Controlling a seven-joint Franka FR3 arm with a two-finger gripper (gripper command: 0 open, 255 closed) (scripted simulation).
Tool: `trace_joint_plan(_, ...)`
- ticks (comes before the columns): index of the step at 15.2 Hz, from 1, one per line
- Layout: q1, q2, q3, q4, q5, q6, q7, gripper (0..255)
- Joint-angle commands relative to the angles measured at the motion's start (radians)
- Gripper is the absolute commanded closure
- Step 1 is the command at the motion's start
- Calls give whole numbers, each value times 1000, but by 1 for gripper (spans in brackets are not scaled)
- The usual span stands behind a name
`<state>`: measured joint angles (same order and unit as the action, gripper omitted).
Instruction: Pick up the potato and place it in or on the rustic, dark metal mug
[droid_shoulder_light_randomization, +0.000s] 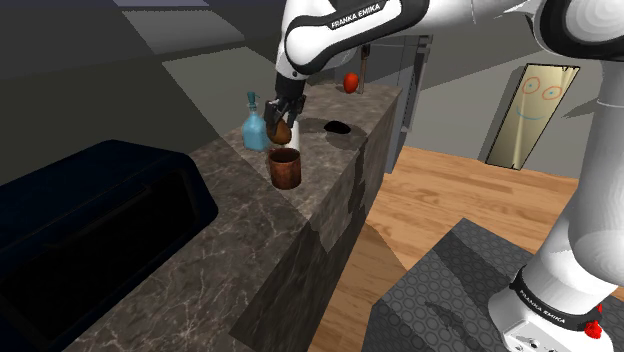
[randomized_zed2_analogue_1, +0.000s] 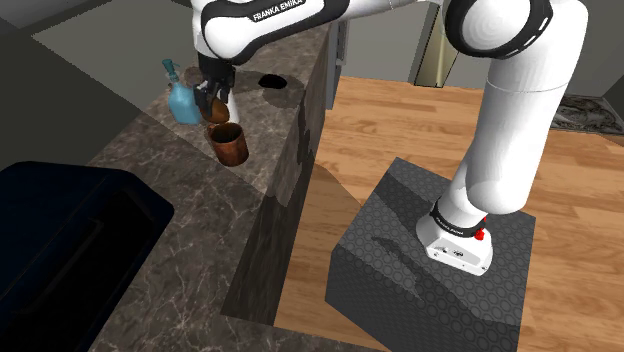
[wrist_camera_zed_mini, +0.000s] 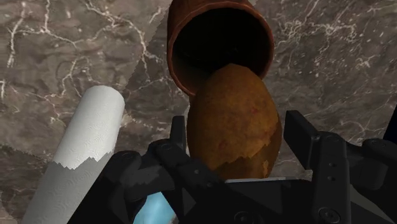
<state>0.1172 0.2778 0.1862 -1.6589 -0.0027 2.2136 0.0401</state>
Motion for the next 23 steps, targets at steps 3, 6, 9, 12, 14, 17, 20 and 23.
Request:
trace_joint_plan(3,-2,17,-2,-30,-1,46,-5,255)
trace_joint_plan(6,-1,28,-3,-55,-3,83,-5,255)
trace_joint_plan(9,-1,41,-4,-78,-6,119,-4,255)
trace_joint_plan(12,0,48,-4,-90,-7,138,-4,255)
trace_joint_plan(14,0,48,-4,-90,-7,138,-4,255)
trace_joint_plan(17,0,48,-4,-90,-7,138,-4,255)
trace_joint_plan(20,1,50,-4,-86,-8,136,-3,0)
trace_joint_plan(23,1,49,-4,-88,-8,136,-3,0)
